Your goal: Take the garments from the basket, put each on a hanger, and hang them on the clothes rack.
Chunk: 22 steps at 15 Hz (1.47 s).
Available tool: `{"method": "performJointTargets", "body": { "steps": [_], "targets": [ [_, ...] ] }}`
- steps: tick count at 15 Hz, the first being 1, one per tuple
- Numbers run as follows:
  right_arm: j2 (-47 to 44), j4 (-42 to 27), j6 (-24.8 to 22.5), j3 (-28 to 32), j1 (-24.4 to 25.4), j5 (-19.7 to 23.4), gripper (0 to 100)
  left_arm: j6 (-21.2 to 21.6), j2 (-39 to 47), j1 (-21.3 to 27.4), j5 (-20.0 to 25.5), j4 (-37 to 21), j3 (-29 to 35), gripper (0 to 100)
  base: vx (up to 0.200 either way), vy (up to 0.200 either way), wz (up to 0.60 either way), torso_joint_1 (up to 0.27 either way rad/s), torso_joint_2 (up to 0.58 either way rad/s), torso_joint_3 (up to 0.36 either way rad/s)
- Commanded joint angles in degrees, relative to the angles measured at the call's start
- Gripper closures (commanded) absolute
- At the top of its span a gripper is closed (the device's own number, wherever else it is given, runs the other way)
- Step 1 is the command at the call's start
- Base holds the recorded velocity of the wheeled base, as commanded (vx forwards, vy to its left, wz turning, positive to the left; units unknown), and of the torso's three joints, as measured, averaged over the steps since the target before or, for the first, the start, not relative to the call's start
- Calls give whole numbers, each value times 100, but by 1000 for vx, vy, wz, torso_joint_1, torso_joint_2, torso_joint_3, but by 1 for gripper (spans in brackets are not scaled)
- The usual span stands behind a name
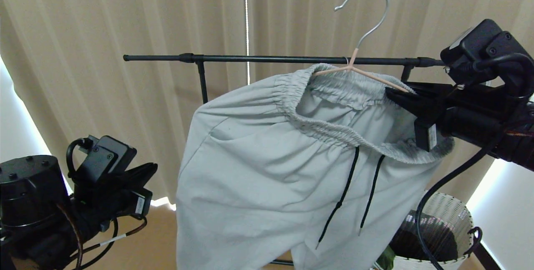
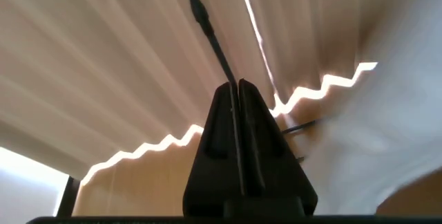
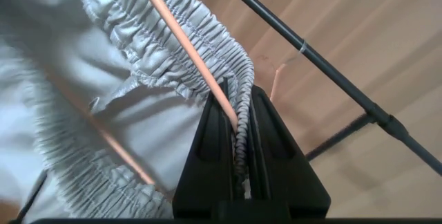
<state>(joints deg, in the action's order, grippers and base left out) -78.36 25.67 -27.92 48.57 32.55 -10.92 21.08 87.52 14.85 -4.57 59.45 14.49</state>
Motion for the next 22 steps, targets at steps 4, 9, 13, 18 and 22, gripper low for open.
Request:
{"method": "performJointTargets", "body": {
  "steps": [4, 9, 13, 18, 22],
  "targets": [
    [40, -27, -12, -23, -3, -24, 100, -16, -156, 18, 9, 14, -26, 0, 0, 0, 0, 0, 0, 0],
    [31, -625, -21, -14, -196, -68, 100, -86, -1325, 27, 44, -153, -122, 0, 0, 0, 0, 0, 0, 0],
    [40, -1231, -21, -5, -293, -490, 100, -1027, -2617, 18, 35, -1067, -193, 0, 0, 0, 0, 0, 0, 0],
    [102, -1732, -12, -84, -504, -806, 100, -1457, -3311, -8, 35, -1691, -474, 0, 0, 0, 0, 0, 0, 0],
    [198, -2198, -12, -40, -864, -947, 100, -1501, -3355, -263, 35, -1691, -386, 0, 0, 0, 0, 0, 0, 0]
  ]
}}
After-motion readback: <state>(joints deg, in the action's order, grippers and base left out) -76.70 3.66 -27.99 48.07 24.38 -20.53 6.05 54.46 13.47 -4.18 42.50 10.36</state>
